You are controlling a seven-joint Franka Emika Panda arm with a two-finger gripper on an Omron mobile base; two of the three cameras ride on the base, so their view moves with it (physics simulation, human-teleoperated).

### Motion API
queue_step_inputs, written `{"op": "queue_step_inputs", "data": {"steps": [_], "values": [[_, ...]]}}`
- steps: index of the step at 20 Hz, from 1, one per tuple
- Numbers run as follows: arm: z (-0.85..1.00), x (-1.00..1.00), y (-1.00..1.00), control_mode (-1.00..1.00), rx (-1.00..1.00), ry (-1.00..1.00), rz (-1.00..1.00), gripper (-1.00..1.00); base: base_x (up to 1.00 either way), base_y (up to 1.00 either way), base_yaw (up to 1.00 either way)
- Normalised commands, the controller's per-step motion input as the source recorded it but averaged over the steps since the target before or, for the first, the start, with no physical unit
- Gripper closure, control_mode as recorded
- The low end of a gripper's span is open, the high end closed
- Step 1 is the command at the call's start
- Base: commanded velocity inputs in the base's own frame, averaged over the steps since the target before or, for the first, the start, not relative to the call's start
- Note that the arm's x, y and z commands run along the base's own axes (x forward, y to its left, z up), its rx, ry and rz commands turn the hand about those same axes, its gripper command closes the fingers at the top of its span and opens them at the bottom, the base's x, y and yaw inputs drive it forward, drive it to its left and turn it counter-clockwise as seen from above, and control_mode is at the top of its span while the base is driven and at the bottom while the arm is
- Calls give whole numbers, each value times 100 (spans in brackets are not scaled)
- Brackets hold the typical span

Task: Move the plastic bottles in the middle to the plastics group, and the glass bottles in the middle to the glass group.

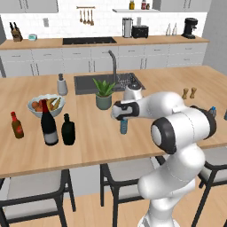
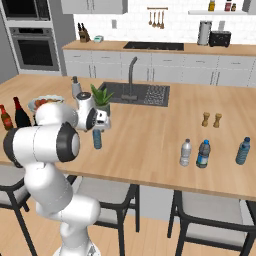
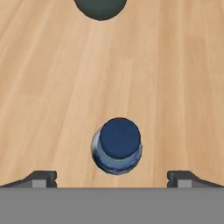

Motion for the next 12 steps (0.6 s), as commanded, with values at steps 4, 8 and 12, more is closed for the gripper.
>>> {"op": "queue_step_inputs", "data": {"steps": [4,8,12], "values": [[-19,11,1,-100,0,0,0,-100,0,0,0],[-4,11,0,-100,0,0,0,-100,0,0,0],[-8,9,0,-100,0,-1,0,-100,0,0,0]]}}
